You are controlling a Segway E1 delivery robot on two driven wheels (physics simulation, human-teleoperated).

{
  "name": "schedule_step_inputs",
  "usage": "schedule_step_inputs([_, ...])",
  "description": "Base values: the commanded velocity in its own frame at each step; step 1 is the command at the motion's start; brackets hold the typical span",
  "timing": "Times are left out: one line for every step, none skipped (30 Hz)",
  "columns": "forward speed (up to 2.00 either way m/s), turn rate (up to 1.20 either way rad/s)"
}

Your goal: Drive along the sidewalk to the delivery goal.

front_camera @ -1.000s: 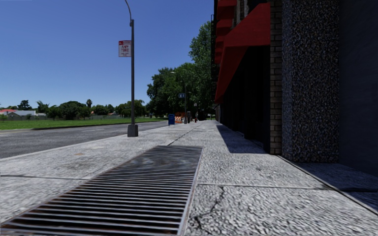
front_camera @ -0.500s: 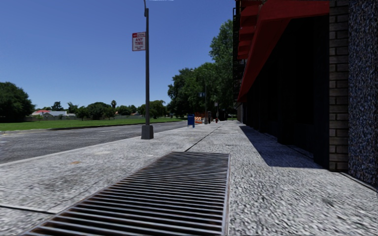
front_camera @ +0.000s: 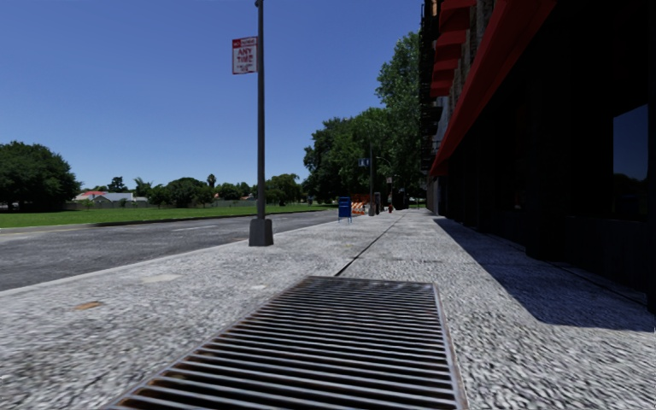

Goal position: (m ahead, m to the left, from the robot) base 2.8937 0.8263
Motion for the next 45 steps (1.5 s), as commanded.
schedule_step_inputs([1.57,0.0])
schedule_step_inputs([1.57,0.0])
schedule_step_inputs([1.57,0.0])
schedule_step_inputs([1.57,0.0])
schedule_step_inputs([1.57,0.0])
schedule_step_inputs([1.57,0.0])
schedule_step_inputs([1.57,0.0])
schedule_step_inputs([1.57,0.0])
schedule_step_inputs([1.57,0.0])
schedule_step_inputs([1.57,0.0])
schedule_step_inputs([1.57,0.0])
schedule_step_inputs([1.57,0.0])
schedule_step_inputs([1.57,0.0])
schedule_step_inputs([1.57,0.0])
schedule_step_inputs([1.57,0.0])
schedule_step_inputs([1.57,0.0])
schedule_step_inputs([1.57,0.0])
schedule_step_inputs([1.57,0.0])
schedule_step_inputs([1.57,0.0])
schedule_step_inputs([1.57,0.0])
schedule_step_inputs([1.57,0.0])
schedule_step_inputs([1.57,0.0])
schedule_step_inputs([1.57,0.0])
schedule_step_inputs([1.57,0.0])
schedule_step_inputs([1.57,0.0])
schedule_step_inputs([1.57,0.0])
schedule_step_inputs([1.57,0.01])
schedule_step_inputs([1.57,0.44])
schedule_step_inputs([1.57,0.6])
schedule_step_inputs([1.57,1.2])
schedule_step_inputs([1.57,1.2])
schedule_step_inputs([1.57,0.45])
schedule_step_inputs([1.57,0.45])
schedule_step_inputs([1.57,0.0])
schedule_step_inputs([1.57,0.0])
schedule_step_inputs([1.57,0.0])
schedule_step_inputs([1.57,0.0])
schedule_step_inputs([1.57,0.0])
schedule_step_inputs([1.57,0.0])
schedule_step_inputs([1.57,0.0])
schedule_step_inputs([1.57,0.0])
schedule_step_inputs([1.57,0.0])
schedule_step_inputs([1.57,0.0])
schedule_step_inputs([1.57,0.0])
schedule_step_inputs([1.57,0.0])
